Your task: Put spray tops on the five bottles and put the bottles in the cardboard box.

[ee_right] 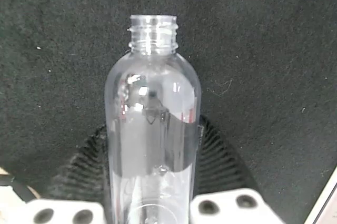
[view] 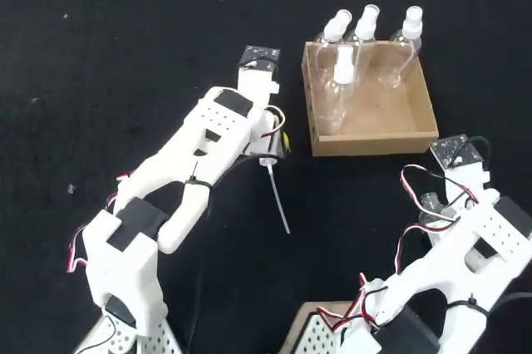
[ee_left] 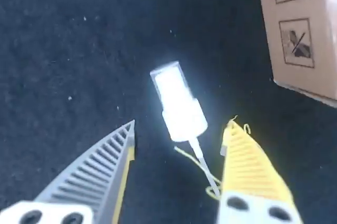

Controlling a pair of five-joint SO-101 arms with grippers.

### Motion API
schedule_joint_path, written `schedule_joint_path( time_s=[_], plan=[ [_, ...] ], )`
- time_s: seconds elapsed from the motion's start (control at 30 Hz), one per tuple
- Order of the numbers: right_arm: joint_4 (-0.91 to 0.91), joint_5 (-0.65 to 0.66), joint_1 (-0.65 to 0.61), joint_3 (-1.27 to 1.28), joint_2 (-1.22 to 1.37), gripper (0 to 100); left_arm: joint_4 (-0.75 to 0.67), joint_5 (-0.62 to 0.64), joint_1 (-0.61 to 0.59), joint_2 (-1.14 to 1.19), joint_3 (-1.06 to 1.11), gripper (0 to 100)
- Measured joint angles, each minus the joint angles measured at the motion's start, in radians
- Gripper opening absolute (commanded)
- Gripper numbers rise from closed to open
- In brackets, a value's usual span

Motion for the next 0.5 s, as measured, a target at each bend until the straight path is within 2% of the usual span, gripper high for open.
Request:
schedule_joint_path(
  time_s=[0.13,0.33,0.5],
  plan=[
    [0.000,0.000,0.000,0.000,0.000,1.1,-0.083,0.043,-0.003,0.035,0.046,26],
    [0.000,0.000,0.000,0.000,0.000,1.1,-0.124,0.100,-0.003,0.075,0.048,25],
    [0.000,0.000,0.000,0.000,0.000,1.1,-0.124,0.132,-0.003,0.081,0.048,8]
  ],
)
